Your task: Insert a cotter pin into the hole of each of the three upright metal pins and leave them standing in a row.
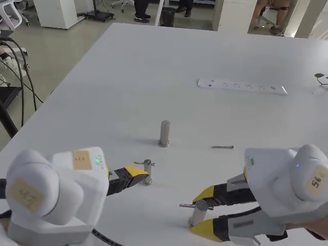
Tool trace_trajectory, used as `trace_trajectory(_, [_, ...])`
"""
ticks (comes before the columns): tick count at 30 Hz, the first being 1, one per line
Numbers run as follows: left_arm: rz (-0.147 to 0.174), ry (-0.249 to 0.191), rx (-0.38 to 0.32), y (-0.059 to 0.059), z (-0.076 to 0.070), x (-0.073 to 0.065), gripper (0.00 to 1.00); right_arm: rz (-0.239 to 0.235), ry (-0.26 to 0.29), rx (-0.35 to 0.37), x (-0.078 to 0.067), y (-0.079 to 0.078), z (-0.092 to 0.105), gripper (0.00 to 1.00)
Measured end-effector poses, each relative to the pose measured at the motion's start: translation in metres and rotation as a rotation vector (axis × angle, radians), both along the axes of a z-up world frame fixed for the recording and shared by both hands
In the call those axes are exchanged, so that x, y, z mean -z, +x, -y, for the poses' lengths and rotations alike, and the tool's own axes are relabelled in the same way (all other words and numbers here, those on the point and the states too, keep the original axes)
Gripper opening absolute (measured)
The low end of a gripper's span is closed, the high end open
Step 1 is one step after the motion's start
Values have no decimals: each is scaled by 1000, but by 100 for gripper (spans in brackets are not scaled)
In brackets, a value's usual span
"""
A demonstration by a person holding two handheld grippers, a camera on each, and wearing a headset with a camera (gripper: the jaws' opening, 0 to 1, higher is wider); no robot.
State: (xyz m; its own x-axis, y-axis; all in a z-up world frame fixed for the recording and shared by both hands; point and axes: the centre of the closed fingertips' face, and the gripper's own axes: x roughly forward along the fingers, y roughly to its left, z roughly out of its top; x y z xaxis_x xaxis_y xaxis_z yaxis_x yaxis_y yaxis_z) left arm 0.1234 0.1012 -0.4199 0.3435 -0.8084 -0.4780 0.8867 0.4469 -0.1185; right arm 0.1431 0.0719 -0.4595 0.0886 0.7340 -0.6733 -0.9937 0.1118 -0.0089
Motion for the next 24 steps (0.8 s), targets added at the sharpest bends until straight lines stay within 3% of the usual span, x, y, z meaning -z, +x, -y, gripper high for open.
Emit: trace_trajectory(24, [-11, -10, -50, -4, -7, -6, 99, 17, 21, 21, 3, 8, 1, 9])
